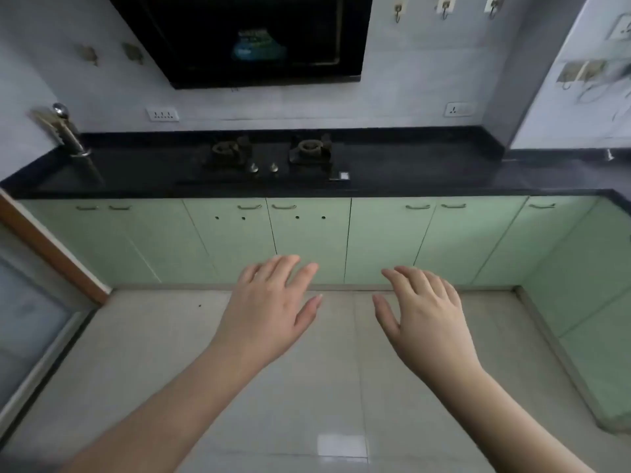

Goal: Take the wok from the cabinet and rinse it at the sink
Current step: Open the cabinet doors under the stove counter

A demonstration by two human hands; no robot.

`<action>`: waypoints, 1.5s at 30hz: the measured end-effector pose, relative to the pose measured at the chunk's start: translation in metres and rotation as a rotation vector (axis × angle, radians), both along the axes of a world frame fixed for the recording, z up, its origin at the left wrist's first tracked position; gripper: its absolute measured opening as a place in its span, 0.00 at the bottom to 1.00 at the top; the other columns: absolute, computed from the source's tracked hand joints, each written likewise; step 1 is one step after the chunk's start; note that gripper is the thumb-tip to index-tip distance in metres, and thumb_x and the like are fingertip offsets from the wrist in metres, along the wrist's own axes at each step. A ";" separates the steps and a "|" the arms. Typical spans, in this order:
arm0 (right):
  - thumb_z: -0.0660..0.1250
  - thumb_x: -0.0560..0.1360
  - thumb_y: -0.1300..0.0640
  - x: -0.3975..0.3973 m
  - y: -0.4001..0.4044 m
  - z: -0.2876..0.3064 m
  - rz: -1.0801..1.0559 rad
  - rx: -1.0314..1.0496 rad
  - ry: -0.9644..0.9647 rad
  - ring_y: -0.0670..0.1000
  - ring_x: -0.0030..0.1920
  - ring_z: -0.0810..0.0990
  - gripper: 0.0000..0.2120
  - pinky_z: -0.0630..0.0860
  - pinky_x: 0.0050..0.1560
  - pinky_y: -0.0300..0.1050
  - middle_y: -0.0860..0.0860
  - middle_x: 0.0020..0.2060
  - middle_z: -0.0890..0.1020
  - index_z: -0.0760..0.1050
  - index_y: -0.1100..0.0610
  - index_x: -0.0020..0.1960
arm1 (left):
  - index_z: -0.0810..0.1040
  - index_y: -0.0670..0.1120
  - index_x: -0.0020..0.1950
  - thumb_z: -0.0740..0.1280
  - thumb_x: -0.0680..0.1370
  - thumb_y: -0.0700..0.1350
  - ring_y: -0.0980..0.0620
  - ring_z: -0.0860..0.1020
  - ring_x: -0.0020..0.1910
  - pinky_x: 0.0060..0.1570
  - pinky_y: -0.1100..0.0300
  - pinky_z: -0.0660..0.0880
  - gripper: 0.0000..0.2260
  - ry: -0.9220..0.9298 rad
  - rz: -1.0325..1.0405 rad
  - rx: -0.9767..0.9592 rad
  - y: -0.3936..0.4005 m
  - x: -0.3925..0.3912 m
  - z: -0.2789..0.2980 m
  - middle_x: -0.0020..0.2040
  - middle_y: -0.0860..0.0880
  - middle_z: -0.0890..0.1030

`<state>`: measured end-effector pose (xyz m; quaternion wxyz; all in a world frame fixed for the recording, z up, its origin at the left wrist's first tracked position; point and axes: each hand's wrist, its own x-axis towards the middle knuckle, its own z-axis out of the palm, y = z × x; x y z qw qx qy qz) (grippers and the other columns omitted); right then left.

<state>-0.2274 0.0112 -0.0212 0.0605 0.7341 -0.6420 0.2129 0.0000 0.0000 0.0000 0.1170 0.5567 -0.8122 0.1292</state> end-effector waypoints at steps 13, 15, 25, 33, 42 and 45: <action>0.55 0.76 0.44 0.135 -0.125 -0.024 0.292 0.023 -0.013 0.58 0.55 0.79 0.22 0.75 0.53 0.53 0.54 0.57 0.80 0.77 0.57 0.61 | 0.76 0.48 0.61 0.57 0.78 0.58 0.44 0.75 0.61 0.62 0.44 0.69 0.20 0.043 0.301 0.018 -0.067 0.113 -0.025 0.61 0.46 0.77; 0.56 0.76 0.45 0.172 -0.143 -0.025 0.345 0.025 0.024 0.58 0.56 0.79 0.22 0.75 0.53 0.53 0.55 0.56 0.80 0.77 0.57 0.60 | 0.76 0.48 0.61 0.56 0.78 0.58 0.45 0.75 0.61 0.61 0.45 0.69 0.20 0.035 0.309 0.025 -0.077 0.149 -0.029 0.61 0.46 0.77; 0.54 0.76 0.44 0.350 -0.220 -0.023 0.542 0.113 0.133 0.58 0.57 0.78 0.23 0.75 0.55 0.53 0.55 0.57 0.80 0.77 0.56 0.61 | 0.73 0.48 0.65 0.56 0.79 0.57 0.46 0.74 0.61 0.60 0.47 0.70 0.20 0.089 0.519 0.101 -0.110 0.323 -0.036 0.61 0.48 0.76; 0.53 0.75 0.43 0.447 -0.292 -0.032 0.627 0.186 0.160 0.57 0.58 0.78 0.26 0.75 0.56 0.54 0.54 0.59 0.79 0.72 0.54 0.68 | 0.75 0.49 0.64 0.58 0.77 0.57 0.45 0.74 0.61 0.62 0.46 0.70 0.20 0.121 0.653 0.075 -0.176 0.400 -0.053 0.62 0.47 0.77; 0.58 0.79 0.43 0.543 -0.438 -0.057 0.730 0.255 0.167 0.56 0.69 0.69 0.26 0.65 0.67 0.53 0.54 0.69 0.71 0.64 0.53 0.74 | 0.71 0.50 0.68 0.56 0.79 0.57 0.47 0.71 0.67 0.67 0.49 0.66 0.21 0.088 0.755 0.165 -0.309 0.480 -0.069 0.66 0.48 0.75; 0.56 0.80 0.43 0.573 -0.484 -0.056 0.776 0.306 0.159 0.55 0.72 0.64 0.27 0.61 0.70 0.52 0.53 0.72 0.67 0.60 0.53 0.76 | 0.65 0.51 0.73 0.55 0.80 0.58 0.47 0.66 0.73 0.72 0.48 0.60 0.23 0.107 0.789 0.228 -0.347 0.503 -0.067 0.72 0.48 0.70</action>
